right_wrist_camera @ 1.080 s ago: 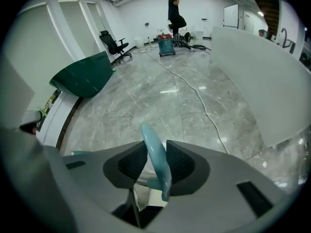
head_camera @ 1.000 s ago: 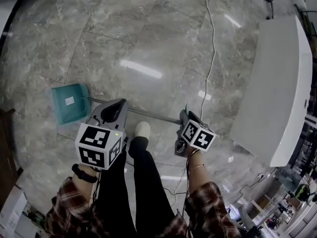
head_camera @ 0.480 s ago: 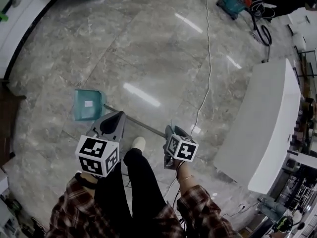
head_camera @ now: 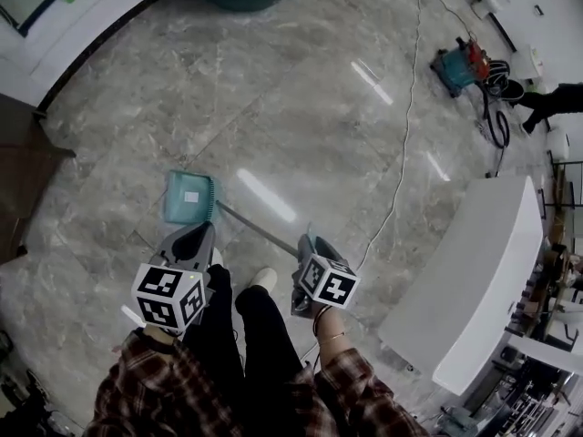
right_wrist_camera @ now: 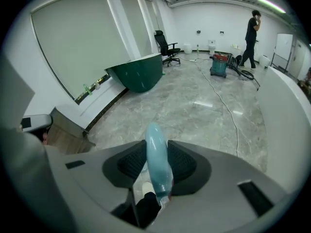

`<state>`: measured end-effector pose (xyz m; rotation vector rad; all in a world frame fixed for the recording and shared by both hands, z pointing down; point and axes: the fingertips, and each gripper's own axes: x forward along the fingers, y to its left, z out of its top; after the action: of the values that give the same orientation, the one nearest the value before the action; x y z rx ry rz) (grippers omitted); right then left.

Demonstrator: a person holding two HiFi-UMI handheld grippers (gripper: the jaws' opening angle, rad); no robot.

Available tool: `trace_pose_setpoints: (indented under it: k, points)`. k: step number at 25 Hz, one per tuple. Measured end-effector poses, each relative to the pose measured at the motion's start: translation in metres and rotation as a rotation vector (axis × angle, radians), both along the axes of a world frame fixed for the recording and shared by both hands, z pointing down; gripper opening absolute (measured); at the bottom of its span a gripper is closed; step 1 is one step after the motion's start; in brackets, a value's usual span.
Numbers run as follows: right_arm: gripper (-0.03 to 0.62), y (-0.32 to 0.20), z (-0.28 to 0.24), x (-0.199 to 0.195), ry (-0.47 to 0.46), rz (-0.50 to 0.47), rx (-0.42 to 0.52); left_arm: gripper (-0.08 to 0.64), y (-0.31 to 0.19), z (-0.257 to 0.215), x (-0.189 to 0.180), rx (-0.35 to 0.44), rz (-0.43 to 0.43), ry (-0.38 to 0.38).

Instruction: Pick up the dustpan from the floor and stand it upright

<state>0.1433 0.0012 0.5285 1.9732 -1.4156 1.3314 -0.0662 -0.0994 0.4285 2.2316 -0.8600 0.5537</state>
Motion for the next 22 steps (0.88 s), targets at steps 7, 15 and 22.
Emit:
trace_pose_setpoints:
  k: [7, 15, 22]
  points:
    - [0.135, -0.075, -0.037, -0.081, 0.032, -0.158, 0.025, 0.000, -0.036, -0.029, -0.069, 0.022, -0.074, 0.026]
    - [0.135, -0.143, -0.058, -0.197, -0.013, -0.456, 0.063, 0.000, -0.051, -0.051, -0.148, 0.036, -0.243, 0.032]
    - [0.135, -0.147, -0.049, -0.233, -0.121, -0.482, 0.012, 0.001, -0.029, -0.056, -0.196, 0.010, -0.425, 0.030]
